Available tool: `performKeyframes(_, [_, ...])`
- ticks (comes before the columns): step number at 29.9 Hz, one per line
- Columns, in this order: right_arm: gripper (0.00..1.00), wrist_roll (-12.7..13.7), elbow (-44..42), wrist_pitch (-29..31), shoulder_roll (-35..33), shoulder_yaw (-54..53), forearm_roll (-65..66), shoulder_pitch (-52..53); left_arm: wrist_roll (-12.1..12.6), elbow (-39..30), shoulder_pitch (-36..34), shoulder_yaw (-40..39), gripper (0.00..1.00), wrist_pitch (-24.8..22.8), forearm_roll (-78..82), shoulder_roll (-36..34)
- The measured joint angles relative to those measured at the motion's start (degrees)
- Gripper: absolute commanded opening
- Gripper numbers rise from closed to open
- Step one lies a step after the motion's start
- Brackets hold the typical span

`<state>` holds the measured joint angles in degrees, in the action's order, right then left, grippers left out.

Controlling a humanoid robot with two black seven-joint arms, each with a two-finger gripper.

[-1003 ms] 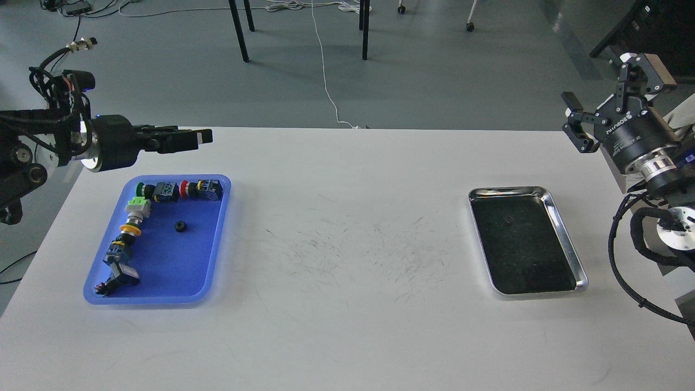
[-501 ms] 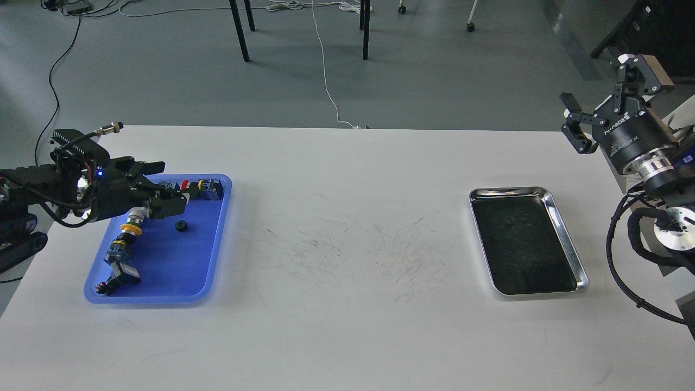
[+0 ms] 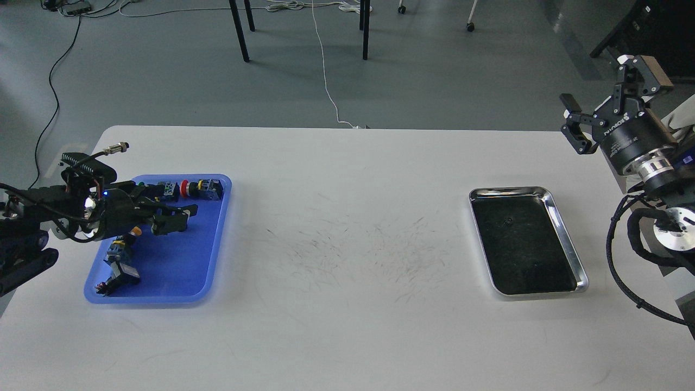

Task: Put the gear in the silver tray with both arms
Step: 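Reach the left gripper into the blue tray and close on a black gear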

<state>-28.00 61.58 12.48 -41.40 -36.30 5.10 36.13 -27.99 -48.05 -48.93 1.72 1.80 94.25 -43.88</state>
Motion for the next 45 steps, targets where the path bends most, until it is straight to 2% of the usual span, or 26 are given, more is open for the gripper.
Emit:
performKeyframes(18, [0.95, 0.0, -0.1, -0.1, 0.0, 0.2, 0.5, 0.0, 0.0, 3.9, 3.2, 0.0, 0.70, 0.4, -0.9, 3.4])
performKeyframes(32, [0.95, 0.0, -0.1, -0.8, 0.2, 0.2, 1.0, -0.1, 0.0, 4.1, 4.5, 0.0, 0.61, 0.6, -0.9, 3.4])
performKeyframes(37, [0.95, 0.0, -0.1, -0.7, 0.2, 0.2, 1.2, -0.2, 0.0, 4.1, 4.5, 0.0, 0.53, 0.6, -0.8, 3.5])
performKeyframes(45, [0.95, 0.0, -0.1, -0.7, 0.2, 0.2, 1.2, -0.3, 0.0, 4.1, 5.4, 0.1, 0.46, 0.6, -0.7, 3.9])
